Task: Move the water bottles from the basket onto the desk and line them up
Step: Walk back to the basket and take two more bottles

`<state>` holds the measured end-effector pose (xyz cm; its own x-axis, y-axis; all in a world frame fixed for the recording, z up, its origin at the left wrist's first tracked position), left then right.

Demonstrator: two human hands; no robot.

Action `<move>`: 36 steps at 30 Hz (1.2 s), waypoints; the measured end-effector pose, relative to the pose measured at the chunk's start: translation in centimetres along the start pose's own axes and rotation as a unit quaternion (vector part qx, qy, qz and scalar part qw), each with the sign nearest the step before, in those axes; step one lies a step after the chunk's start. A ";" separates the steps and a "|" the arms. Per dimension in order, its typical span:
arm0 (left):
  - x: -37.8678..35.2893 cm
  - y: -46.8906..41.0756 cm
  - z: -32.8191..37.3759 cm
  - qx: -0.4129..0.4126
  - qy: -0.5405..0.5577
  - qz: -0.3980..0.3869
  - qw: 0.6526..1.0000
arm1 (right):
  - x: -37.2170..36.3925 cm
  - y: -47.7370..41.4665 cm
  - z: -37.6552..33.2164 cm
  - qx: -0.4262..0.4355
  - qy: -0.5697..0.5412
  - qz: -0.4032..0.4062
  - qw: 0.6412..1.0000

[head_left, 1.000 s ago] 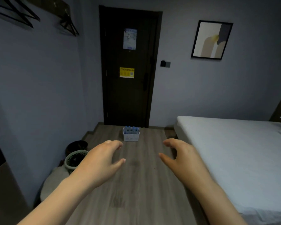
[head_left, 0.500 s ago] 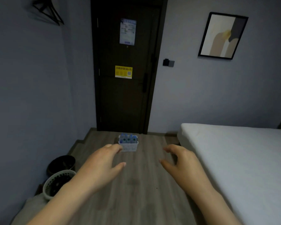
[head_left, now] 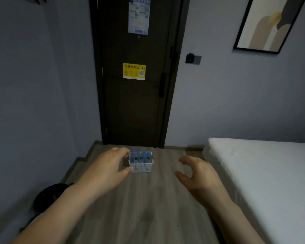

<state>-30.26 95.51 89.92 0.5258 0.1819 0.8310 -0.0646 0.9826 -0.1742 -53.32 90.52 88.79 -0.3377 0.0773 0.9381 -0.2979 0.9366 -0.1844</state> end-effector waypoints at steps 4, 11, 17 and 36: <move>-0.4 -8.5 -1.5 0.024 -0.012 -0.001 1.000 | -1.5 -8.7 1.6 0.017 0.018 -0.007 1.000; -2.3 -20.4 -5.4 0.051 -0.016 -0.013 0.998 | -4.8 -21.6 3.1 0.037 0.046 -0.057 0.997; -4.5 -30.8 -10.5 0.060 -0.012 -0.033 0.998 | -9.3 -31.8 4.2 0.034 0.054 -0.081 0.995; -13.0 -59.6 -29.1 0.085 -0.012 -0.156 0.984 | -24.9 -60.4 7.1 -0.038 0.058 -0.184 0.980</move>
<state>-8.61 33.46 74.12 0.5231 -0.1312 0.8421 -0.0456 0.9824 0.1814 -33.28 29.63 74.47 -0.1144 -0.2365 0.9649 -0.3110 0.9309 0.1913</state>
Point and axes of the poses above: each hand's wrist, its own y-axis away from the middle knuckle, its own x-axis out of the back of the hand, z = x × y, the point moved 2 cm from there along -y, towards the middle knuckle, and after that the axes turned 5 degrees about y, right-handed, at the moved point
